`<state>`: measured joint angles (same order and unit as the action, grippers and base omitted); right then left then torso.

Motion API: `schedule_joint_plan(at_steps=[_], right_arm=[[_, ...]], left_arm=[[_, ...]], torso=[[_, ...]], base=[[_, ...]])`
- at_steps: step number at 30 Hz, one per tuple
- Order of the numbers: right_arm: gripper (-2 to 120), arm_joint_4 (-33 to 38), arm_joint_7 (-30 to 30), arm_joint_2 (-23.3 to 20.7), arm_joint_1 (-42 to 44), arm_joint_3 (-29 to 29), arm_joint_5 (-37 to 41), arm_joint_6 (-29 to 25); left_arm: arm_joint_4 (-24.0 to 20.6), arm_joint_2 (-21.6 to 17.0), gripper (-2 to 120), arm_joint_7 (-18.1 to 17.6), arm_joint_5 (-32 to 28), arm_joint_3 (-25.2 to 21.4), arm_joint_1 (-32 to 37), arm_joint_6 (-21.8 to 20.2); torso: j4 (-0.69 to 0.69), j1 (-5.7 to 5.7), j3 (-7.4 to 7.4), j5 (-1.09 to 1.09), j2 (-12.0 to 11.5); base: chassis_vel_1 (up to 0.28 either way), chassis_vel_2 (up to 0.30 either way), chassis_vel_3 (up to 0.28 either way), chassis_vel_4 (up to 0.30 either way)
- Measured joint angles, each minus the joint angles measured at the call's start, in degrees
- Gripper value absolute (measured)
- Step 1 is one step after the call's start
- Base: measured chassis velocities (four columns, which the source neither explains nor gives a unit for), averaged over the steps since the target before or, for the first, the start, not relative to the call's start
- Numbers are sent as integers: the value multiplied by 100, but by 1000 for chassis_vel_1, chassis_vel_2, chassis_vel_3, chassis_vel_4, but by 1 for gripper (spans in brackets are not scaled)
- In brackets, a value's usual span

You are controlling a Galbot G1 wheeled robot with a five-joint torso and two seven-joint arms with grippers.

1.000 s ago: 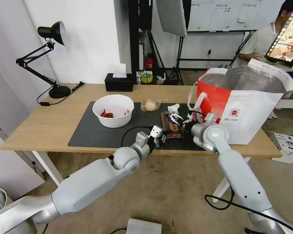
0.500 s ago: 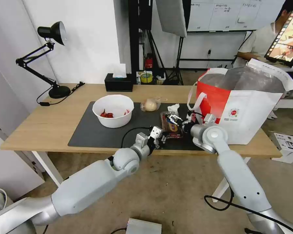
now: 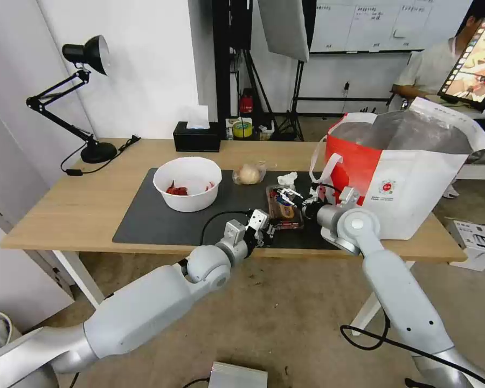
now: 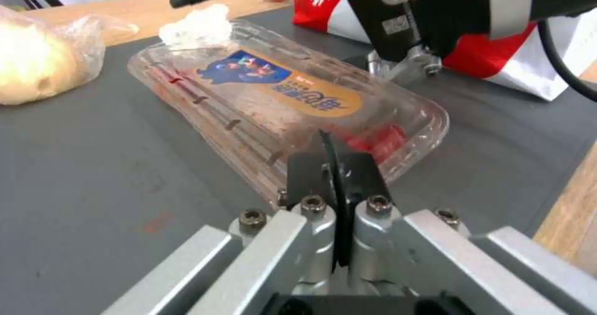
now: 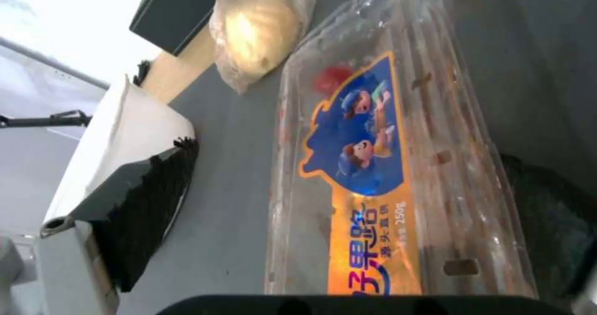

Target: Pick up the trash from the table and place it into the takeout bag.

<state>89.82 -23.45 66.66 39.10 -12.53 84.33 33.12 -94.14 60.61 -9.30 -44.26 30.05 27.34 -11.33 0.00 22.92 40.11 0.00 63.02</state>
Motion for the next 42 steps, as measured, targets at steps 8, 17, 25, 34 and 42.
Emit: schedule_joint_plan(at_steps=[8, 17, 25, 34, 42], right_arm=[[100, -41, 64, 28, -31, 16, -9, 58], [100, -20, 68, 15, -9, 25, 2, 171], [79, -5, 2, -30, 18, 35, 26, 254], [45, 20, -28, -52, 39, 38, 38, 271], [15, 58, -27, -110, 138, 17, 43, 277]], left_arm=[[-14, -30, 0, -3, -1, 2, 8, 0], [-24, -10, 0, -10, -6, 15, 2, 0], [-39, -9, 0, -16, -21, 27, -24, 1], [-65, -21, 0, -29, -33, 43, -41, 4], [-79, -27, 0, -36, -34, 31, 0, 9]], torso=[[0, 0, 0, 0, 0], [0, 0, 0, 0, 0], [0, 0, 0, 0, 0], [1, 0, 0, 0, 0], [0, 0, 0, 0, 0]], base=[[0, 0, 0, 0], [0, 0, 0, 0], [0, 0, 0, 0], [0, 0, 0, 0], [0, 0, 0, 0]])
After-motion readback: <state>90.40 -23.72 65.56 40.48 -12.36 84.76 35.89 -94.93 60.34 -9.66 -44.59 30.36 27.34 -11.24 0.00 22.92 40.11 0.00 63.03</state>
